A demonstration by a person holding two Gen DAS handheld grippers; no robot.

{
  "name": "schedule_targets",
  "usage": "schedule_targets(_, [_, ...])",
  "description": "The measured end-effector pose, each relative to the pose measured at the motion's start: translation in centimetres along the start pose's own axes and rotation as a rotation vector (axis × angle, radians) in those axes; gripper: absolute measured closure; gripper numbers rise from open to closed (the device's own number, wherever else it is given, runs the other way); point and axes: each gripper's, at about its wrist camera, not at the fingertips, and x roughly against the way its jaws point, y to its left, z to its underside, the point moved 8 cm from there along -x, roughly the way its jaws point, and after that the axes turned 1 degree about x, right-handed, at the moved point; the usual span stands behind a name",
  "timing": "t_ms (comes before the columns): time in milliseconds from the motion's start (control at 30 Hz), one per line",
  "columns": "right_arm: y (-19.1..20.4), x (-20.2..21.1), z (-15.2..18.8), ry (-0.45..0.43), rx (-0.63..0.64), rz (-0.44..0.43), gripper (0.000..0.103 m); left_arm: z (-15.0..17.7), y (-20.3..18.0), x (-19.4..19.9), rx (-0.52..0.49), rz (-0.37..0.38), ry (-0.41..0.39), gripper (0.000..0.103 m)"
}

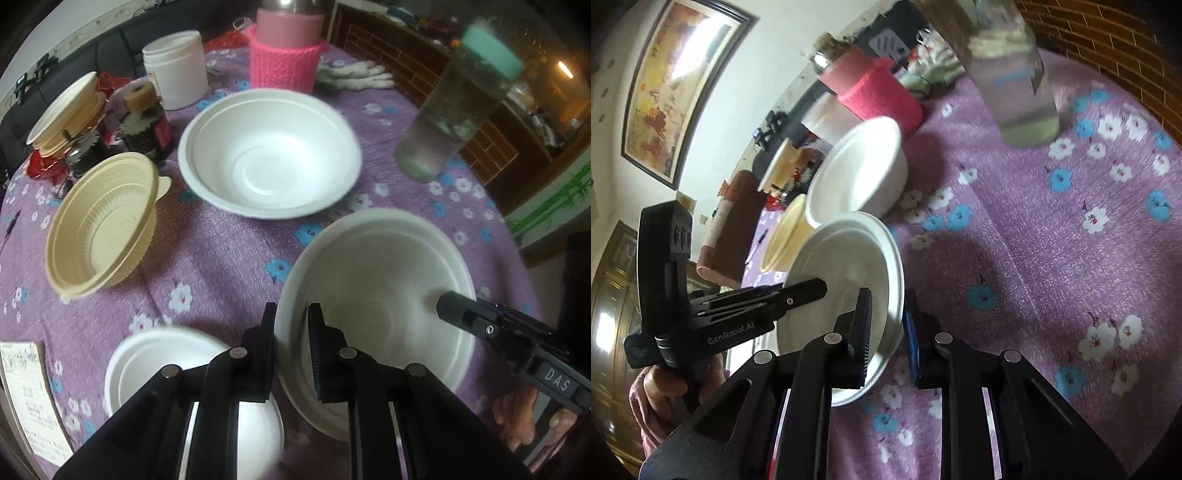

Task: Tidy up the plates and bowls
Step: 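Carry the white plate with the left gripper and lower it onto the red plates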

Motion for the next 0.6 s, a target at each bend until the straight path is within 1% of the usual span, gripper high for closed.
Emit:
schedule_targets(200, [2.7,1.8,2.2,0.000,0.054,-0.025,0.086,3.2,0.6,3.7,0.065,0.001,-0.059,0.088])
schedule_targets(300, [4.2,2.2,4.0,0.027,0.079,-0.051,0.086,5.8,1.4,4.9,0.137,0.001,-0.080,0.088])
schedule_targets(400, [5.8,2.2,6.1,0.052,0.117,-0.060,0.086,8.8,2.5,5.9,0.234,-0.002,-0.096,0.088])
schedule_targets(600, [9.9,1.1,10.5,0.116,0.215,-0.090,0.086,15.0,4.9,8.5,0.378,-0.080,-0.184,0.088])
